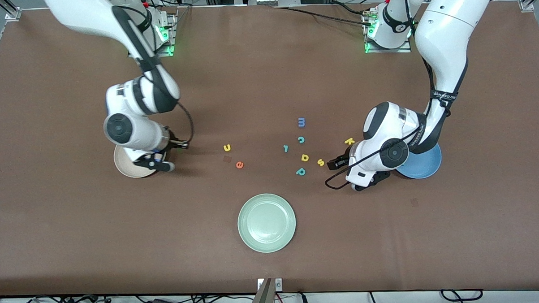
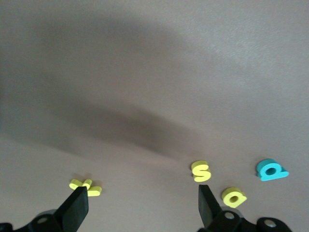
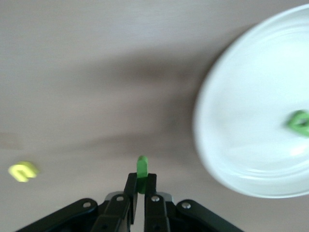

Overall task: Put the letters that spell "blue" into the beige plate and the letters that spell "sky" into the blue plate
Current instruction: 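Drop the green i on the beige plate while the left grasps yellow s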

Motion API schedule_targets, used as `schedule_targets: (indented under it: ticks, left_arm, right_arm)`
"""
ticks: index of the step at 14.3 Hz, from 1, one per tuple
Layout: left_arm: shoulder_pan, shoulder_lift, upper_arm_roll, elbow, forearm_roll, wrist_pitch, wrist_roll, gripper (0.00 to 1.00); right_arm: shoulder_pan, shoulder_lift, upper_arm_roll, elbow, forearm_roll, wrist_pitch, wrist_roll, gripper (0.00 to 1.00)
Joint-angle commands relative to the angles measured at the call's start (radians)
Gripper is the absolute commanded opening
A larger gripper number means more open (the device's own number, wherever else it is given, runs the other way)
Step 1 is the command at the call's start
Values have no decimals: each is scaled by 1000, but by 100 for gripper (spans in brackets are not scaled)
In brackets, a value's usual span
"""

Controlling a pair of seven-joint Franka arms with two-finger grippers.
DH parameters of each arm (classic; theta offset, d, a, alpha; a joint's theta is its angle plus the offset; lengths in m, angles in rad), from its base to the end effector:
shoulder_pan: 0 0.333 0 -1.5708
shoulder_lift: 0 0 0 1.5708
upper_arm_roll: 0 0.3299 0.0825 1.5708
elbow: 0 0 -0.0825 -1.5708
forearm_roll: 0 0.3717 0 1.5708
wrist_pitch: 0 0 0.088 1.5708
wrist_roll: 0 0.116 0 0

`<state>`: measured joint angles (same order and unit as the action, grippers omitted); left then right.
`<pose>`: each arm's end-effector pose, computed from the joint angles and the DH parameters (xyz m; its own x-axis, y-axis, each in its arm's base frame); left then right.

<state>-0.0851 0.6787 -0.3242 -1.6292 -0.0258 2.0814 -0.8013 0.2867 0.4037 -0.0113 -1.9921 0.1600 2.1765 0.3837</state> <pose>0.6191 -0.2423 0.2360 0.8590 0.4184 -0.2950 0.4407 -0.8976 0.0103 0.5555 0.1647 0.2549 0.9479 -0.2039 -0.2447 -0.2135 -0.9769 -0.0131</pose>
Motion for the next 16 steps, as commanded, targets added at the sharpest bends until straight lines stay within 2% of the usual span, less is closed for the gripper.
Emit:
schedule_targets:
  ticks: [1,4,8,9,10,13,16]
  left_arm:
    - [-12,36,13,34,13,37,-47,100]
    - [-44,64,10,35,111,55,-194,100]
    - [-90,85,10,35,116,140,-272,100]
    - [-100,91,10,35,116,152,-274,100]
    - [-104,102,10,34,116,175,-277,97]
    - [-107,108,10,9,118,192,-280,73]
    - [-107,113,10,6,118,194,-280,52]
  right_arm:
    - [-56,-29,-10,-80,-4,2,-126,0]
    - [-87,-13,-29,-102,-4,14,-213,0]
    - [-122,23,-38,-99,-7,60,-293,2]
    - [-124,29,-41,-94,-8,63,-316,28]
    - [-126,30,-45,-90,-7,62,-310,99]
    - [-101,14,-50,-27,-8,16,-283,100]
    - [-22,24,-47,71,-7,-24,-249,100]
